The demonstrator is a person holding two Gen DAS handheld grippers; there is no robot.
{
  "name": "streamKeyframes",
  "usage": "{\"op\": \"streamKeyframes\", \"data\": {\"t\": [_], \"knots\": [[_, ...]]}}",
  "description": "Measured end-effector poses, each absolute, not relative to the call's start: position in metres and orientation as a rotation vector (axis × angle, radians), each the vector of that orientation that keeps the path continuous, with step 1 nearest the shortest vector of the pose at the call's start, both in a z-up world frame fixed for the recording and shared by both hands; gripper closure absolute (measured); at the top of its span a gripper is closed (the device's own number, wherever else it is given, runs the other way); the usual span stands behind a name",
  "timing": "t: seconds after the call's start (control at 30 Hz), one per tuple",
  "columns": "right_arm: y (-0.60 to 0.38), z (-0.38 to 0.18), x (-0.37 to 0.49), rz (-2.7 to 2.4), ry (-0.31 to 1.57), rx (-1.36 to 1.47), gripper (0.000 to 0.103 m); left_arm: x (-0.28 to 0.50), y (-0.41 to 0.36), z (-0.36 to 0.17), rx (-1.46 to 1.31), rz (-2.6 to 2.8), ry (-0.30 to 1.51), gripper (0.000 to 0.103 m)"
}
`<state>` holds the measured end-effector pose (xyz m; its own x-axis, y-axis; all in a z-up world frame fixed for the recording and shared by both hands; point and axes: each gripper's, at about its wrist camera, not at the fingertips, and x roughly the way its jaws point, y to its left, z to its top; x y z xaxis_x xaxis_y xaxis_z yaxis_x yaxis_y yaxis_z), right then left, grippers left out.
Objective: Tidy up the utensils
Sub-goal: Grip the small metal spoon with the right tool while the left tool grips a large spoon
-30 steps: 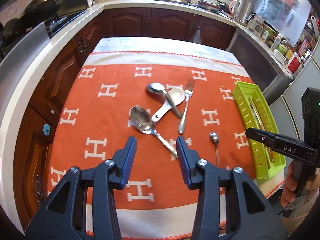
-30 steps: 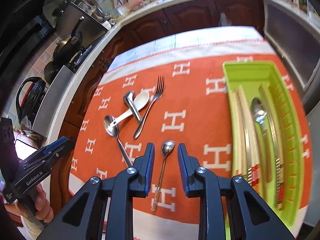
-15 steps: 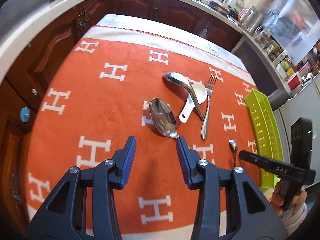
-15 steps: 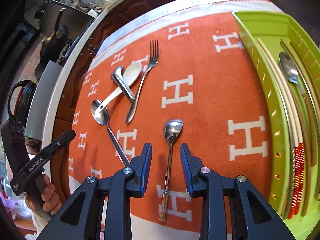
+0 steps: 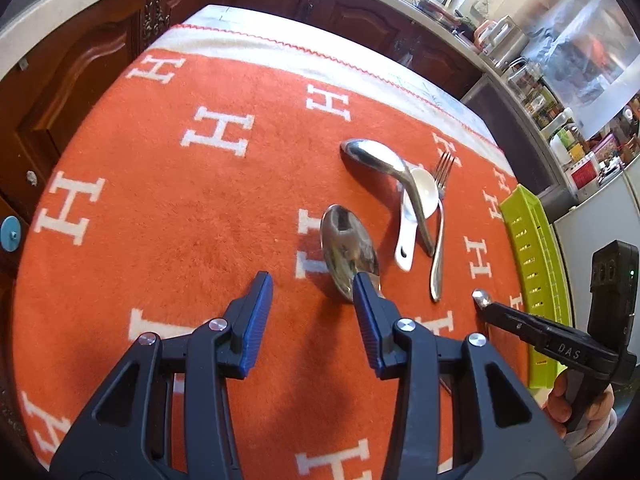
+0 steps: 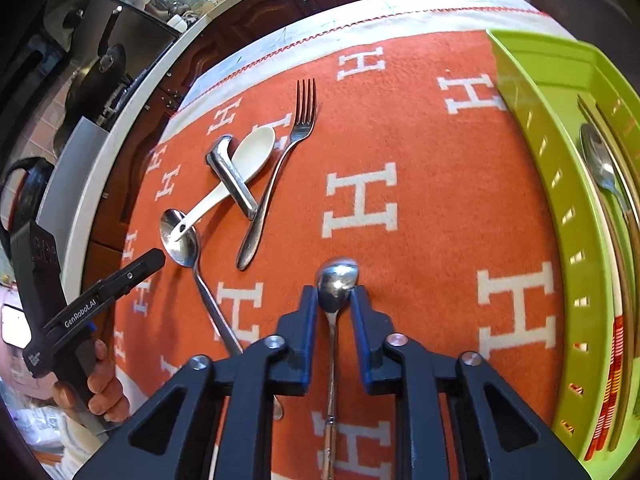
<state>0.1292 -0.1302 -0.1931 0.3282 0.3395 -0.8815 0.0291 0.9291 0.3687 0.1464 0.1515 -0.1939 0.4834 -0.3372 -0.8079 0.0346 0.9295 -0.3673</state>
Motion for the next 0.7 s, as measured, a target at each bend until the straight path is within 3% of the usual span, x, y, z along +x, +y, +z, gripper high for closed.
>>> {"op": "streamKeyframes", "data": {"t": [0.4, 0.47, 0.53, 0.7], "knots": [[-0.078, -0.184, 0.126, 0.260, 1.171, 0.117, 0.098, 0.161, 0.137, -0.200, -0.296, -0.276, 0.985, 0.065], [-0.079, -0.185, 0.124, 0.262, 1.172, 0.125, 0.098, 0.161, 0.136, -0.200, -0.292, -0.277, 0.978, 0.072], [-0.080, -0.186, 0.123, 0.264, 1.172, 0.128, 0.098, 0.164, 0.134, -0.204, -0.292, -0.283, 0.988, 0.094], [-0.083, -0.187, 0.124, 0.275, 1.175, 0.157, 0.100, 0.166, 0.140, -0.208, -0.373, -0.306, 0.975, 0.099]]}}
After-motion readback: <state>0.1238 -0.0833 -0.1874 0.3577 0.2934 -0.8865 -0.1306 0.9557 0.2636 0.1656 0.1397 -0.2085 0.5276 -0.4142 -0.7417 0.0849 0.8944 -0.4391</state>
